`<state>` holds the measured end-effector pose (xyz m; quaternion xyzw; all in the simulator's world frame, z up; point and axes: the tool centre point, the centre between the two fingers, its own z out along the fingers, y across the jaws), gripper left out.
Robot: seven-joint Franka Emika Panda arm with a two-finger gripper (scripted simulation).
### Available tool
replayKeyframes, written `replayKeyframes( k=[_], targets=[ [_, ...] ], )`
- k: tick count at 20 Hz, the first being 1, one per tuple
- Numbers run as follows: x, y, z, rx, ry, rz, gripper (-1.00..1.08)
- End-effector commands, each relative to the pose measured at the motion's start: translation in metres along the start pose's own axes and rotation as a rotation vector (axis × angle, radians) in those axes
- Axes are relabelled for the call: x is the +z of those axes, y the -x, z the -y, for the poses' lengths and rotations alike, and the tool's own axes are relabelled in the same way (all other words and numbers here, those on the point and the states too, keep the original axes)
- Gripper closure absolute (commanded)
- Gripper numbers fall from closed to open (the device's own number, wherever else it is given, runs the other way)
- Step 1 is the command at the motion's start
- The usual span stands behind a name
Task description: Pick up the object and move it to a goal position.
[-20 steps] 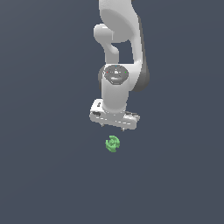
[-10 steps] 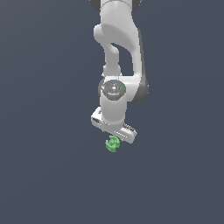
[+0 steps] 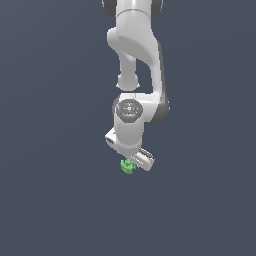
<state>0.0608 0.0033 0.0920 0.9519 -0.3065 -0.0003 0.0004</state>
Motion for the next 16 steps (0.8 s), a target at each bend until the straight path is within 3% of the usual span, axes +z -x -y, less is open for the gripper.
replayKeyframes(
  k=[1,7,16],
  targets=[
    [0.001,-0.001,0.001,0.012,-0.001,0.000,-0.92],
    [0.007,-0.001,0.000,0.009,0.000,0.000,-0.92],
    [0.048,0.000,0.000,0.013,-0.001,0.000,-0.92]
  ],
)
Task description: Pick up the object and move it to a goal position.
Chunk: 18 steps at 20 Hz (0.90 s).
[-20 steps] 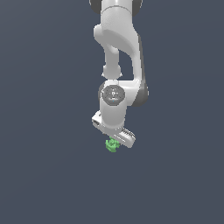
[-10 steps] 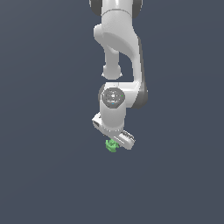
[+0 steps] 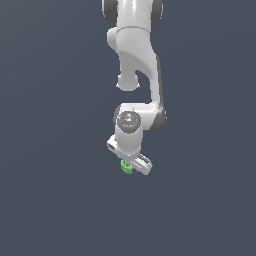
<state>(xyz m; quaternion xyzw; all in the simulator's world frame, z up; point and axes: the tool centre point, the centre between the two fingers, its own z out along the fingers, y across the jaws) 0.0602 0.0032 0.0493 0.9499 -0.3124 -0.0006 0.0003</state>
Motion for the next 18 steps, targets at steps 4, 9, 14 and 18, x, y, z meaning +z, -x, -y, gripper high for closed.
replayKeyframes(
  k=[4,9,14,18],
  targets=[
    [0.0090,-0.0013,0.0008,0.001,-0.001,-0.001,-0.92],
    [0.0088,-0.0014,0.0009,0.001,-0.001,-0.001,1.08],
    [0.0088,-0.0014,0.0009,0.001,-0.001,-0.001,1.08],
    [0.0076,-0.0010,0.0012,0.000,-0.001,-0.001,1.08]
  ],
)
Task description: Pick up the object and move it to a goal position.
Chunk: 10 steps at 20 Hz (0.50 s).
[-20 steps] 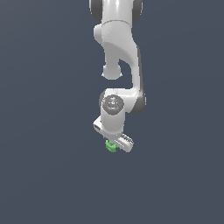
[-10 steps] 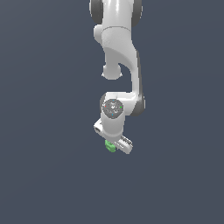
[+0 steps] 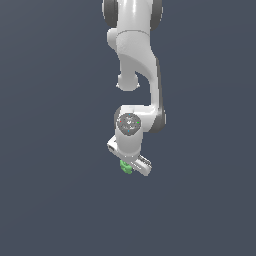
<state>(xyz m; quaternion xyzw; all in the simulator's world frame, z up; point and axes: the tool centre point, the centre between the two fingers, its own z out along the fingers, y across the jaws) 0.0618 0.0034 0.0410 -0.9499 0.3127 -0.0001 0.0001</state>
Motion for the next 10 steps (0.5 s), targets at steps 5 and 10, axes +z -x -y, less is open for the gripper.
replayKeyframes(
  k=[5,10],
  targets=[
    [-0.009,0.004,-0.003,0.000,0.000,0.000,1.08],
    [-0.027,0.011,-0.009,0.000,0.000,0.000,1.08]
  ],
)
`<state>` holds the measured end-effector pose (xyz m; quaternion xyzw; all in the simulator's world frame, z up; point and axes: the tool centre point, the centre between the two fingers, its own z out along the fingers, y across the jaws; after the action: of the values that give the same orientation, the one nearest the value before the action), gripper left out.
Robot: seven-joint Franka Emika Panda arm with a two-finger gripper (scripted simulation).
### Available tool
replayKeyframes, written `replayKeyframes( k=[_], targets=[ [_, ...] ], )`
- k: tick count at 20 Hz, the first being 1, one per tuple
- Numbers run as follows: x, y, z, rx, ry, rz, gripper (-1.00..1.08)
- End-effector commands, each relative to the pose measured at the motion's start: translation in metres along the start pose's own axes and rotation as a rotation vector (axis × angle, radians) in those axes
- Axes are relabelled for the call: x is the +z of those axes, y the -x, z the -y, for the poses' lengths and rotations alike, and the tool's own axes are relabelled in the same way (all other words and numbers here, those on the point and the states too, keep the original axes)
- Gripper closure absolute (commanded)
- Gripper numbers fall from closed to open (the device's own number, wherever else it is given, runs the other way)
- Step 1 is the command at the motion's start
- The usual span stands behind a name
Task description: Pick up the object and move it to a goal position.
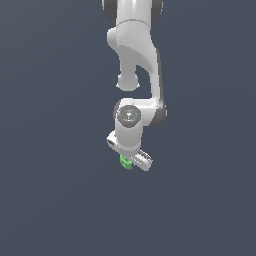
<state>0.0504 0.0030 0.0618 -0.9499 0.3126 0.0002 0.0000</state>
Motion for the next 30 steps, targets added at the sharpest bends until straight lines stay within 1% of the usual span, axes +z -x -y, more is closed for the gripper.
replayKeyframes(
  k=[1,6,14,30],
  targets=[
    [-0.011,0.004,-0.004,0.000,-0.001,0.000,1.08],
    [-0.042,0.017,-0.014,0.000,-0.001,0.000,1.08],
    [-0.107,0.043,-0.036,0.000,-0.002,0.001,1.08],
    [-0.253,0.099,-0.083,0.001,0.000,0.000,1.08]
  ],
)
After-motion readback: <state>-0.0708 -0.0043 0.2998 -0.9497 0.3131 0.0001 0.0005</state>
